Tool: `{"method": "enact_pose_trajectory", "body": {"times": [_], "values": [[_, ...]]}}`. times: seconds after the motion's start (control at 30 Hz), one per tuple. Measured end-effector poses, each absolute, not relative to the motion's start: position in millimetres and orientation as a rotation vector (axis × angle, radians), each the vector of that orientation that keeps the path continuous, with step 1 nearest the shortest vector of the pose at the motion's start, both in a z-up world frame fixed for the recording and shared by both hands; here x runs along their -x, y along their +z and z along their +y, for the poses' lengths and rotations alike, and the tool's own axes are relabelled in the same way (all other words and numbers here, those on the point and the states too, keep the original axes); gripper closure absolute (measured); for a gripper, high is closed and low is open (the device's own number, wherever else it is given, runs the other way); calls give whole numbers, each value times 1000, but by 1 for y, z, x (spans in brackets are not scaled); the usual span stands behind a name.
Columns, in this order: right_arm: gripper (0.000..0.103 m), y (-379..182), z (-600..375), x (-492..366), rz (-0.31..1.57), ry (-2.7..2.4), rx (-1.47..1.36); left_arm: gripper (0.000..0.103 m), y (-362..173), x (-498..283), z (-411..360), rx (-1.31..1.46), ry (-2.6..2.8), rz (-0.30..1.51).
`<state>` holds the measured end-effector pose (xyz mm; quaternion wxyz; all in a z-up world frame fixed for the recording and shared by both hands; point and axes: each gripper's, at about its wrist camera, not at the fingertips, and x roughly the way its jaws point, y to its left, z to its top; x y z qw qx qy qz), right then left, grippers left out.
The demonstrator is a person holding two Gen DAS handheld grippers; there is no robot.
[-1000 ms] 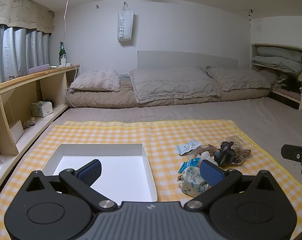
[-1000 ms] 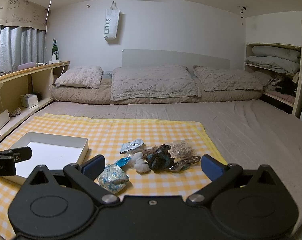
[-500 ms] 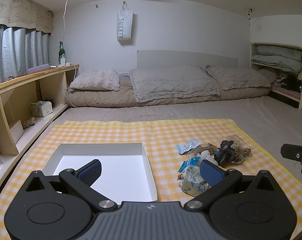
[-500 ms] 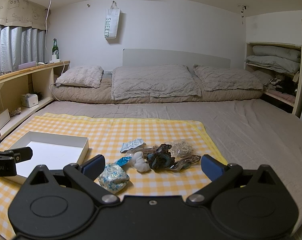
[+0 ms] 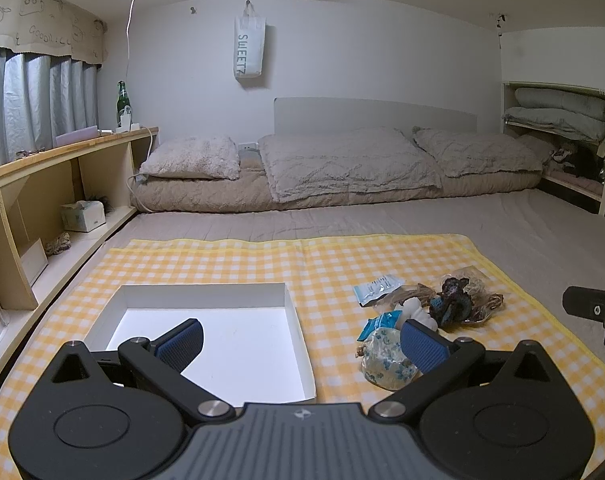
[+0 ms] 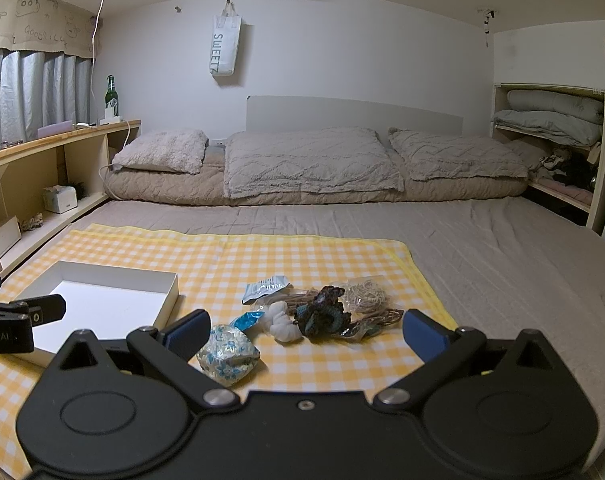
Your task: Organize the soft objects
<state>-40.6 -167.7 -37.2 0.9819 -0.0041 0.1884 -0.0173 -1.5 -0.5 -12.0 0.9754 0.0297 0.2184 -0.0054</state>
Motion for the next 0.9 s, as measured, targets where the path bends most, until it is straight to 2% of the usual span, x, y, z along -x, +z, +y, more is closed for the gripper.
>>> {"method": "enact_pose_trajectory", "body": {"times": [0.9], "values": [[0,-38,-168,40,382,-34,7,0,-10,0,0,-60,-12,445]]}}
